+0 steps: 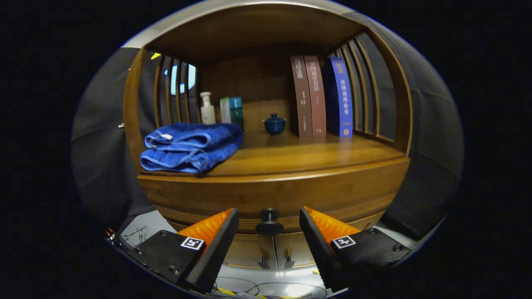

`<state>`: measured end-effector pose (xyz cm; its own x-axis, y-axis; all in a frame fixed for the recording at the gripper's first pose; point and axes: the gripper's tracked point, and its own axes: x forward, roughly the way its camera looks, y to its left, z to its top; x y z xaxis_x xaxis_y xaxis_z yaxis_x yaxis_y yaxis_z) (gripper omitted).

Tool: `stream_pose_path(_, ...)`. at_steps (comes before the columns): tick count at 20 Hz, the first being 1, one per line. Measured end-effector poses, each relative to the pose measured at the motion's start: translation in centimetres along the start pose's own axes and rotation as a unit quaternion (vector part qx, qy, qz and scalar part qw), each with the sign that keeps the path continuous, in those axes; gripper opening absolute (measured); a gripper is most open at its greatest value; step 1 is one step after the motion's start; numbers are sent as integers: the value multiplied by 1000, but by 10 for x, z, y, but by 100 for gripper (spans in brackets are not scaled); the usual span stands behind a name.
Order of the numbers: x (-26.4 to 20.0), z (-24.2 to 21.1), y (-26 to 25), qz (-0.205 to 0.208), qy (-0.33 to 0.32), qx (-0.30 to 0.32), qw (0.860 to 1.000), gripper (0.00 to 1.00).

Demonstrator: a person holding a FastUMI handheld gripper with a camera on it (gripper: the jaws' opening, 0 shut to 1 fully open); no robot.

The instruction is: Pull open the drawer, take out the items inside it, and place them on the countertop above the cabinet.

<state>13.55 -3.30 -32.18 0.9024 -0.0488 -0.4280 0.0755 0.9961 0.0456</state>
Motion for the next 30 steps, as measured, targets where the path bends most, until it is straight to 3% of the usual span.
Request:
stream_pose_path(6, 18, -7, -3, -10, 2, 5, 1000, 89)
stream_pose_path(9, 26, -17, -3, -16, 21, 1, 1000, 70)
stream_pose_path(10, 29, -21, -2, -13, 28, 0, 1000, 68)
stream_pose_path(12, 30, -21, -2, -16, 26, -9, 999, 53)
stream_pose_path(17, 29, -21, -3, -25, 26, -34, 999, 37)
stream_pose_path(23, 20, -25, -2, -21, 40, -51, 998, 37)
stream_pose_path(30, -28, -41, -3, -17, 57, -62, 996, 37)
